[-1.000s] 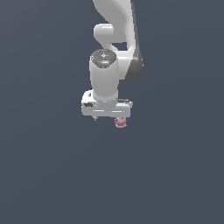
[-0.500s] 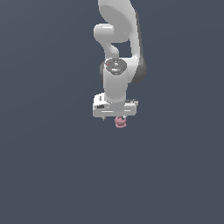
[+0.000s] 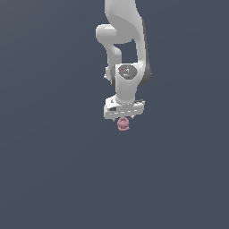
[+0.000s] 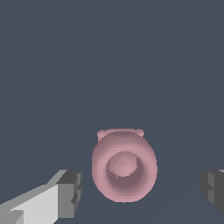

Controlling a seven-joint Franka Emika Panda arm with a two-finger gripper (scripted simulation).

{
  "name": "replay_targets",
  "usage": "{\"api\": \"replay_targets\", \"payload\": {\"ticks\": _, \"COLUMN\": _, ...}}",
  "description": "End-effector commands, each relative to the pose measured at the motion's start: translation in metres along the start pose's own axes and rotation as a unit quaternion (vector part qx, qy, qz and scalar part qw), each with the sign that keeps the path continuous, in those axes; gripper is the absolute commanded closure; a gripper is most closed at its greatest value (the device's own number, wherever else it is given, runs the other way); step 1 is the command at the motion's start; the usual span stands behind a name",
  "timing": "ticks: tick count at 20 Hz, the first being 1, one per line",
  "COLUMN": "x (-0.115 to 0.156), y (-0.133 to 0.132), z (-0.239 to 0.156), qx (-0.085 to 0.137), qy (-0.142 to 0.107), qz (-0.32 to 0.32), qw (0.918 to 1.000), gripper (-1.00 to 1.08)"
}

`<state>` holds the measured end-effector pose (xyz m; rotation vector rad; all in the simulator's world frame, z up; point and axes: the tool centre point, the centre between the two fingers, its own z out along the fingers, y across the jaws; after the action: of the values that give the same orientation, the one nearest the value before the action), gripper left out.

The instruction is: Pick up the object and move it to a goal position.

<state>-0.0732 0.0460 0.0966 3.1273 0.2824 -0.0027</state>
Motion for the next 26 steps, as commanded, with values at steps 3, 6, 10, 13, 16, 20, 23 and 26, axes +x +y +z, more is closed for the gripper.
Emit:
{"api": "replay_targets", "payload": {"ticks": 3, "x": -0.007, "y": -0.007, "z": 0.006, "qx": 0.001, "qy": 0.001, "qz": -0.012, "qw": 0.9999, "gripper": -0.92}}
{"api": "replay_targets", "payload": {"ticks": 6, "x": -0.007, "y": -0.007, "z": 0.006, "qx": 0.001, "qy": 0.0, "qz": -0.011, "qw": 0.9999, "gripper": -0.92}}
{"api": "replay_targets", "payload": {"ticks": 10, "x": -0.008, "y": -0.007, "z": 0.012, "qx": 0.001, "qy": 0.0, "qz": -0.011, "qw": 0.9999, "gripper": -0.92}}
{"api": "replay_targets", "payload": {"ticks": 13, "x": -0.008, "y": -0.008, "z": 0.023, "qx": 0.001, "qy": 0.001, "qz": -0.012, "qw": 0.9999, "gripper": -0.92}}
{"api": "replay_targets", "payload": {"ticks": 16, "x": -0.009, "y": -0.008, "z": 0.038, "qx": 0.001, "qy": 0.001, "qz": -0.012, "qw": 0.9999, "gripper": -0.92}}
{"api": "replay_targets", "payload": {"ticks": 20, "x": -0.009, "y": -0.008, "z": 0.053, "qx": 0.001, "qy": 0.001, "qz": -0.013, "qw": 0.9999, "gripper": -0.92}}
{"api": "replay_targets", "payload": {"ticks": 23, "x": -0.009, "y": -0.008, "z": 0.057, "qx": 0.001, "qy": 0.001, "qz": -0.013, "qw": 0.9999, "gripper": -0.92}}
{"api": "replay_targets", "payload": {"ticks": 26, "x": -0.009, "y": -0.008, "z": 0.057, "qx": 0.001, "qy": 0.001, "qz": -0.013, "qw": 0.9999, "gripper": 1.08}}
